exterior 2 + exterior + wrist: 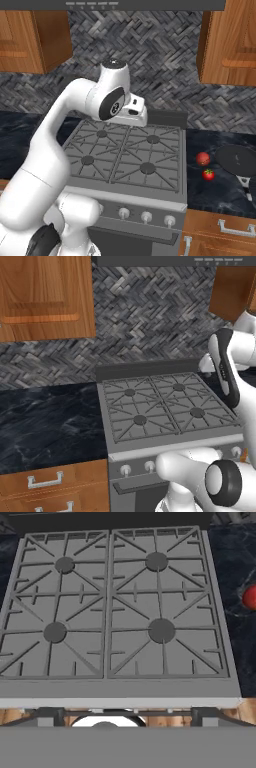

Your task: Place the pan on the front right burner on the stove. Then place the tomato and the onion in the pan and turn on the front right burner.

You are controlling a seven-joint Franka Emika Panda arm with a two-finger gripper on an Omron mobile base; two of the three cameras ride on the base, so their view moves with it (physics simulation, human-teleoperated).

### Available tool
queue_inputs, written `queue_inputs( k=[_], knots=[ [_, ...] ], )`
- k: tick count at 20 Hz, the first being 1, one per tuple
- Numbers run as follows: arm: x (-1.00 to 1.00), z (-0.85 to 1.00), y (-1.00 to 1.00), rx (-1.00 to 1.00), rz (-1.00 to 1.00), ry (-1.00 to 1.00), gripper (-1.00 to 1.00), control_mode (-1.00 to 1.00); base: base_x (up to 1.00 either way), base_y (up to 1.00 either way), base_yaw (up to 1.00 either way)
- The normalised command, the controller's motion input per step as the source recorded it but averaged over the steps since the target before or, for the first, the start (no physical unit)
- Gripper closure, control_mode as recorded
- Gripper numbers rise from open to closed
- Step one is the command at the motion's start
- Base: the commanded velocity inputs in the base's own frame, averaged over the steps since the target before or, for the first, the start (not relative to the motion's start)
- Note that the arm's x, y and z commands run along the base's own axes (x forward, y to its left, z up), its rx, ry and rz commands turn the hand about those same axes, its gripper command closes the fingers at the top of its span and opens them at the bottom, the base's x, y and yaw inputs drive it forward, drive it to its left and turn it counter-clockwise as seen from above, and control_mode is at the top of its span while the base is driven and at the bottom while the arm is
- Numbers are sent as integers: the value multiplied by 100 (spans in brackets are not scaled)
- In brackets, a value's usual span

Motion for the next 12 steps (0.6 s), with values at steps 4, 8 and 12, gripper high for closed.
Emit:
queue_inputs(
  k=[4,8,12],
  knots=[
    [-49,0,-40,0,0,-1,-100,-100,0,0,0],
    [-44,0,-38,0,0,-2,-100,-100,0,0,0],
    [-29,0,-45,0,0,-6,-100,-100,0,0,0]
  ],
)
